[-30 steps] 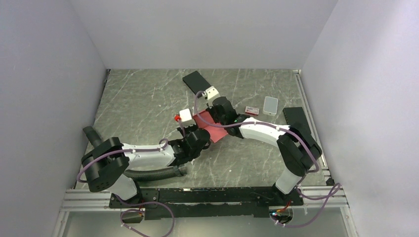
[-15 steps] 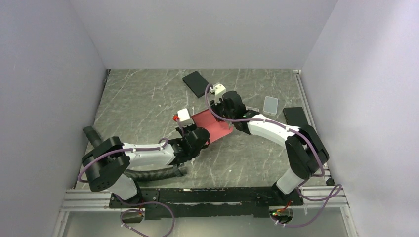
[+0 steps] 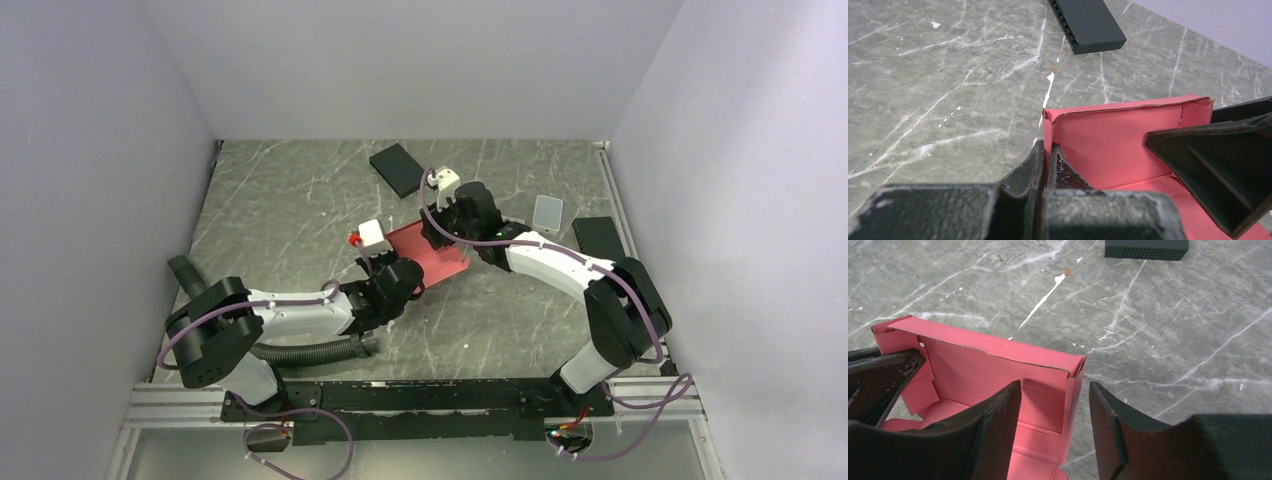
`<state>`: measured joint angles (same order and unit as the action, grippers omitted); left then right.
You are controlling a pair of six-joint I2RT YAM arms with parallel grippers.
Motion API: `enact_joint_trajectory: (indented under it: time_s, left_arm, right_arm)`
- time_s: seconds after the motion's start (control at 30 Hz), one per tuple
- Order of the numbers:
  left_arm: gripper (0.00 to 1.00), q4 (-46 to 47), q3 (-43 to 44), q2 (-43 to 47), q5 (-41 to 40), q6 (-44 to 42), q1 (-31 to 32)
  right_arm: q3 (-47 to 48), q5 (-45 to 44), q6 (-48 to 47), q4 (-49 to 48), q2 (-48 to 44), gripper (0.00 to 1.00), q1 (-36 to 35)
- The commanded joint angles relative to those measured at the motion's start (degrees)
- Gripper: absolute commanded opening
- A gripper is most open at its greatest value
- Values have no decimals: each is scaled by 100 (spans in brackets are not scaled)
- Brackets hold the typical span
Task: Fold the paper box
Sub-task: Fold the paper box at the center of the board.
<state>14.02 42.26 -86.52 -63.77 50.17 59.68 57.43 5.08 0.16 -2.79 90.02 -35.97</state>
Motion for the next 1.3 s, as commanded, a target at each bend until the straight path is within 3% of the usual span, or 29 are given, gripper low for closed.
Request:
enact_joint_trajectory:
  time_s: [0.0,0.13,0.2,0.23,0.33,0.43,0.6,0.73,0.97,1.1,1.27]
  left_arm:
    - [0,615,-130,138,-155,-280,-9]
    - [0,1170,-301,161,-99,-748,-9]
    - [0,1448,-366,162,-63,-971,-9]
    - [0,1567,-403,162,-47,-1094,-9]
    - [0,2046,-543,147,69,-1569,-9]
    - [0,2862,-768,128,379,-2292,-9]
    - [0,4531,-1264,43,1211,-3730,-5]
    - [0,5144,-1474,37,1918,-4493,-11]
    - [0,4928,-1439,218,2626,-5356,-18]
    - [0,4164,-1343,497,2901,-5071,-147]
    - [0,3478,-1411,815,3304,-4227,-360]
  right_arm:
    - [40,366,196,35,-307,61,96]
    - [66,586,133,110,-465,81,165]
    - [90,717,48,179,-590,98,236]
    - [105,789,-42,239,-650,99,273]
    - [160,1122,-430,499,-822,100,401]
    - [258,1996,-1017,909,-1019,100,592]
    - [495,3435,-2227,1848,-1389,100,872]
    - [552,3916,-2849,2350,-1497,100,907]
    - [711,3629,-3095,2712,-1379,100,801]
    - [588,2806,-3262,2559,-1545,98,550]
    - [347,2215,-3486,2336,-1601,89,265]
